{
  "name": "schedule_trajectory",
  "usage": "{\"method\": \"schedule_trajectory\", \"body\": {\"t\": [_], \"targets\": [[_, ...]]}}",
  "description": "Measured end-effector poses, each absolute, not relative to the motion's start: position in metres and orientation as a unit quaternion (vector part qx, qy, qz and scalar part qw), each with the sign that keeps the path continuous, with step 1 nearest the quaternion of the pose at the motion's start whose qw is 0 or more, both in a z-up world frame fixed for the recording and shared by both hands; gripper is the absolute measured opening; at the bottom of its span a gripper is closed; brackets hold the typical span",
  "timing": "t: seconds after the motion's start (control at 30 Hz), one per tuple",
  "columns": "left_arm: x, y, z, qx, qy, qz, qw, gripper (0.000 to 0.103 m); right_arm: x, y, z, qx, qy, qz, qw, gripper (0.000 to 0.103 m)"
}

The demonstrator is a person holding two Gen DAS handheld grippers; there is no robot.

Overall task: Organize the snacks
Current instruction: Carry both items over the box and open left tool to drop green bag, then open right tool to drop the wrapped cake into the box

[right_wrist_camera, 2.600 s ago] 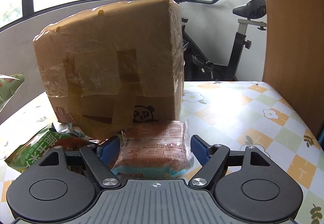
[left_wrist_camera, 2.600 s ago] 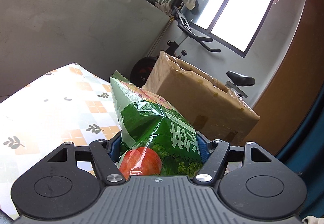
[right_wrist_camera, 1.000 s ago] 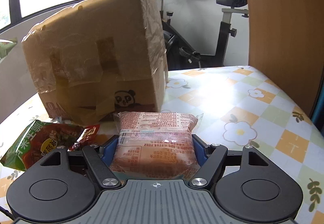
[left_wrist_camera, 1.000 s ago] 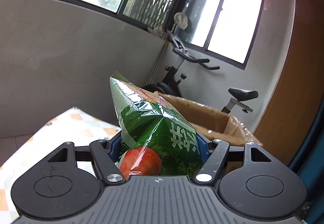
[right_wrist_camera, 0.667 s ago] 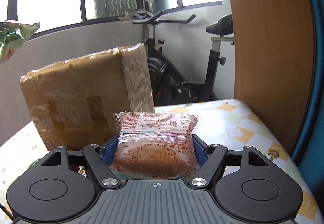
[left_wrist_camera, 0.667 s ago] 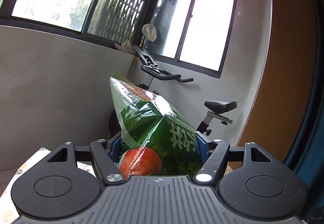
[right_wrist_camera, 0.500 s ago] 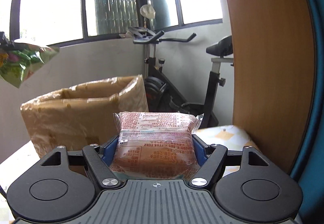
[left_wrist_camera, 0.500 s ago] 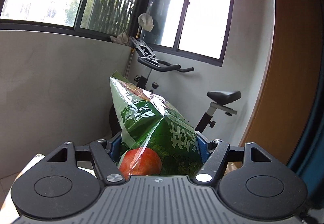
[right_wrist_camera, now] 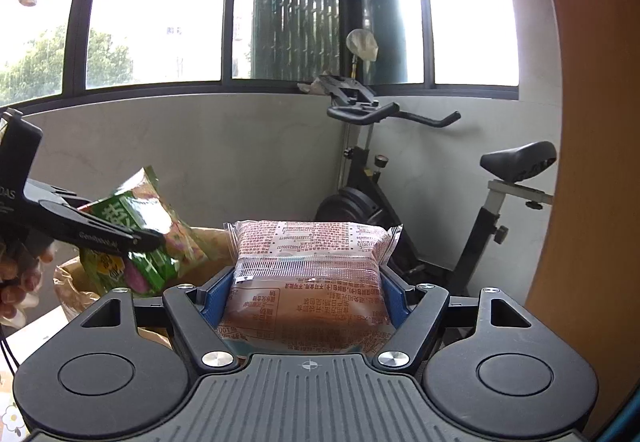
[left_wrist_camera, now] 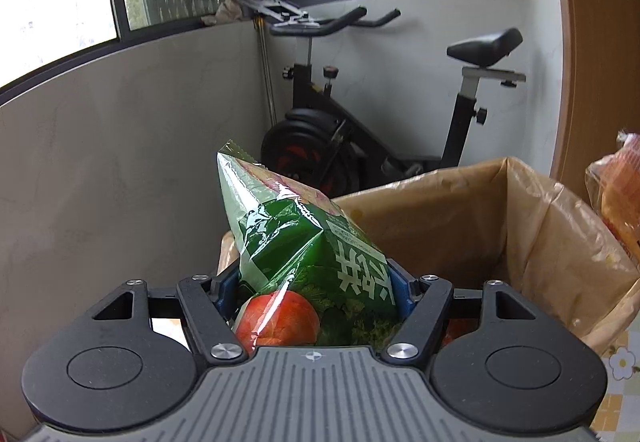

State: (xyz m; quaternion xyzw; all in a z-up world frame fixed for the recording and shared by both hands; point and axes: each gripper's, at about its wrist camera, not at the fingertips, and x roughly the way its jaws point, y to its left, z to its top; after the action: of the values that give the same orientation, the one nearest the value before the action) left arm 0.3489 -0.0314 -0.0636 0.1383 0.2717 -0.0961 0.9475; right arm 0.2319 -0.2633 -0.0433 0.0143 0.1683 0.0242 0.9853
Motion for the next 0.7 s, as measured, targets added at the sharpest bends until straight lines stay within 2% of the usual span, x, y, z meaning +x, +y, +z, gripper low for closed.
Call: {"method": "schedule_trajectory", "body": {"t": [0.27,0.4,0.7], "targets": [[0.359,-0.015,-0.067,0.108,0.304,-0.118,0.939,0.076,0.265,-0.234,-0.050,0.012,0.204,0.043,0.978,0.070],[0.352,-0.013,-0.064,0.111,0.291,-0.121,0.942,0.085,0.276,-0.229,-0.054,0.014,0.211,0.040,0.977,0.070],[0.341,0.001,-0.054,0.061,0.271,-0.105,0.955,0.086,0.295,-0.215,-0.067,0.035,0.226,0.035,0.973,0.071]]}}
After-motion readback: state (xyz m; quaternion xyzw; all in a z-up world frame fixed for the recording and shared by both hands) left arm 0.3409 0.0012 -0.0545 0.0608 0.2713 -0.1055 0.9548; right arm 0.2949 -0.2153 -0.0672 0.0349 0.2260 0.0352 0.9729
